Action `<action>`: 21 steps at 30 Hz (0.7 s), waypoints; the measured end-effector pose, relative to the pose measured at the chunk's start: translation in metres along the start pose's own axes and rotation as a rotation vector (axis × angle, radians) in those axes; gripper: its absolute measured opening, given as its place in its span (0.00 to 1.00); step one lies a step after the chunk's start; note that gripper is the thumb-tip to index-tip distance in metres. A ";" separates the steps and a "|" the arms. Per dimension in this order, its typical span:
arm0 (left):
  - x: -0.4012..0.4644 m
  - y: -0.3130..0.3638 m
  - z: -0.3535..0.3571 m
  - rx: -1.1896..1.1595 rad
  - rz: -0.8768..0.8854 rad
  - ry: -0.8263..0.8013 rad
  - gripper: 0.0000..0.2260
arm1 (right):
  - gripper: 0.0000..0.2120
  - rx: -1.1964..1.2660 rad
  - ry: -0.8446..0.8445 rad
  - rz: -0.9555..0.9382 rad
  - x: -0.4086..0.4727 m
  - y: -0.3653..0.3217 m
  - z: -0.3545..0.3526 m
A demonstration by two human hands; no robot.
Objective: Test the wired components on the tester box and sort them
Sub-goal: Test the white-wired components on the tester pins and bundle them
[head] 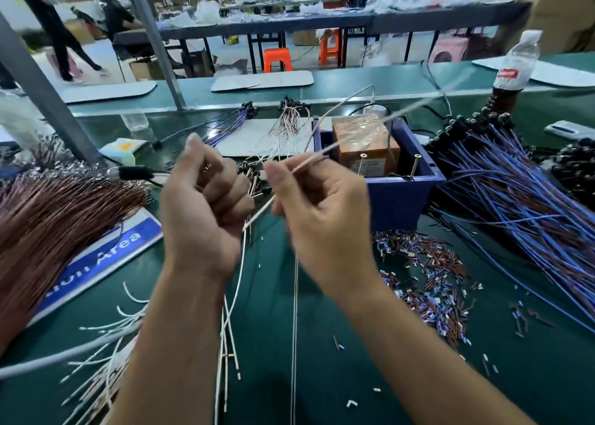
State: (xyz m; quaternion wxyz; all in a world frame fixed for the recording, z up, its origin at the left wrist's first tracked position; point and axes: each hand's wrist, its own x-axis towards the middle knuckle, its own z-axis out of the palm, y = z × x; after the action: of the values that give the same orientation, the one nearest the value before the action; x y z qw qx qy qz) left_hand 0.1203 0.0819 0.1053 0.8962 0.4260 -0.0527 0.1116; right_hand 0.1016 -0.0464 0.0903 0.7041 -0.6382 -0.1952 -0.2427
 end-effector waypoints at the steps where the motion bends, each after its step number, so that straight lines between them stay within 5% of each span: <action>1: -0.004 -0.005 0.005 0.039 0.030 -0.007 0.16 | 0.07 -0.005 0.003 -0.026 0.002 -0.003 -0.013; 11: -0.025 -0.107 0.040 1.048 0.512 -0.379 0.09 | 0.10 -0.179 0.035 0.040 0.010 0.018 -0.131; 13: -0.029 -0.121 0.040 0.978 0.437 -0.360 0.06 | 0.10 -0.226 0.006 0.045 0.005 0.029 -0.144; 17: -0.033 -0.134 0.036 0.416 0.063 -0.177 0.13 | 0.09 -0.404 -0.055 0.060 -0.013 0.052 -0.160; 21: -0.023 -0.133 0.033 0.194 -0.014 -0.125 0.15 | 0.07 -0.624 -0.260 0.023 -0.013 0.064 -0.167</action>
State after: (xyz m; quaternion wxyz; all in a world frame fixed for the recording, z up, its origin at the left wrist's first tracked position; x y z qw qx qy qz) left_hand 0.1304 -0.0285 0.0216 0.8465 0.5173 -0.0943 0.0830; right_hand 0.1225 -0.2065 0.0131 0.4467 -0.8508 -0.1923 -0.1992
